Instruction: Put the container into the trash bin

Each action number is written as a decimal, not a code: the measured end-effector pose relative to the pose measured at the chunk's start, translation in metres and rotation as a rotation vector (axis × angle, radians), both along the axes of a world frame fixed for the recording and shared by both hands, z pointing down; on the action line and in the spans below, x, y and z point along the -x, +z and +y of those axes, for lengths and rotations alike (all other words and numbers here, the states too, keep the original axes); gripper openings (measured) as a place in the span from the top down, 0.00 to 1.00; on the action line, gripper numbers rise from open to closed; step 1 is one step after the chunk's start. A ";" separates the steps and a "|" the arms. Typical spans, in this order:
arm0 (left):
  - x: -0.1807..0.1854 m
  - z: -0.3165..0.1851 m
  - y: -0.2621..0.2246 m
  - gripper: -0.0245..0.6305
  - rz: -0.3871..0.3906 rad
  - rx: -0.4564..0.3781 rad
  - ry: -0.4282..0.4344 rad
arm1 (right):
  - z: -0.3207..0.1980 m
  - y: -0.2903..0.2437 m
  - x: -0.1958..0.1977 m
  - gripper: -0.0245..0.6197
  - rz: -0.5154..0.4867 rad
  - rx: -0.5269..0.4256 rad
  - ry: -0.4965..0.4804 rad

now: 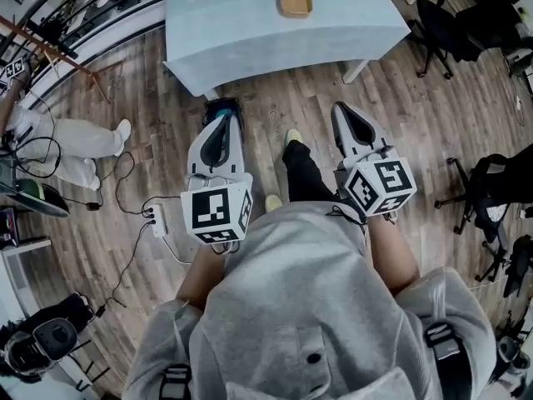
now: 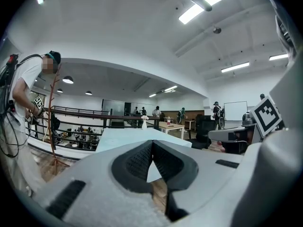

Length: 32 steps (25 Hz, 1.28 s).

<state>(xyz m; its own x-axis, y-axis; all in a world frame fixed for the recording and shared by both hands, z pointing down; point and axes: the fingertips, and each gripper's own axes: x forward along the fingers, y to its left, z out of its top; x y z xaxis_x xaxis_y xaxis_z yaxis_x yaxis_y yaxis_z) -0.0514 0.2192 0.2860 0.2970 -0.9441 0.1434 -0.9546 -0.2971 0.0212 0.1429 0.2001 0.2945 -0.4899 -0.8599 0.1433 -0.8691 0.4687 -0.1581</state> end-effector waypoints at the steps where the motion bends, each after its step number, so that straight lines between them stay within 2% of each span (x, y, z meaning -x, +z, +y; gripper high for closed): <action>1: 0.002 -0.002 -0.001 0.93 -0.002 -0.002 -0.003 | -0.003 -0.001 0.003 0.91 -0.003 -0.004 -0.004; 5: 0.009 -0.012 -0.002 0.93 0.001 -0.009 -0.018 | -0.015 -0.002 0.009 0.91 0.012 -0.018 -0.027; 17: 0.005 -0.069 0.013 0.93 0.002 0.027 0.012 | -0.067 0.010 0.000 0.91 0.008 0.015 -0.002; 32: -0.015 -0.173 0.037 0.93 -0.010 0.077 0.047 | -0.167 0.029 -0.013 0.91 0.030 0.051 -0.005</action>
<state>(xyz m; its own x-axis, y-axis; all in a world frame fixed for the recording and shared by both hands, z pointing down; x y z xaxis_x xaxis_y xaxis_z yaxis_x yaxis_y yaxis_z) -0.0366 0.0466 0.3225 0.3391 -0.9152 0.2179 -0.9399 -0.3396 0.0366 0.1561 0.0331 0.3237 -0.4893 -0.8484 0.2021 -0.8713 0.4654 -0.1559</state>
